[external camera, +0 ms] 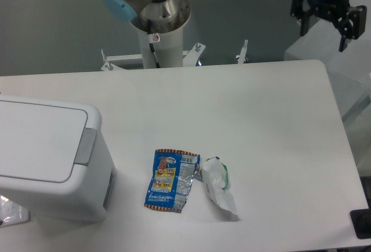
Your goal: Open the trash can
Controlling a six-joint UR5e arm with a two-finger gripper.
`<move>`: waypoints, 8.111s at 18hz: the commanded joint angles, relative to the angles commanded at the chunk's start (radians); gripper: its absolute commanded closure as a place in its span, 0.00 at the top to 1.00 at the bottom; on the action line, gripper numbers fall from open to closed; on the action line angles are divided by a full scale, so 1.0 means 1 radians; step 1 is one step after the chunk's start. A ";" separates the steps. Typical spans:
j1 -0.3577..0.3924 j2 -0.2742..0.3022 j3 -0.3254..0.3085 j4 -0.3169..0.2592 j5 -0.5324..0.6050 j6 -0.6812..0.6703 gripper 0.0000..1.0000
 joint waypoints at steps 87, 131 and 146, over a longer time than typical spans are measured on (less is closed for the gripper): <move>-0.643 -0.184 0.077 0.265 -0.253 -1.477 1.00; -0.669 -0.195 0.038 0.291 -0.359 -1.536 1.00; -0.675 -0.201 0.038 0.291 -0.357 -1.536 1.00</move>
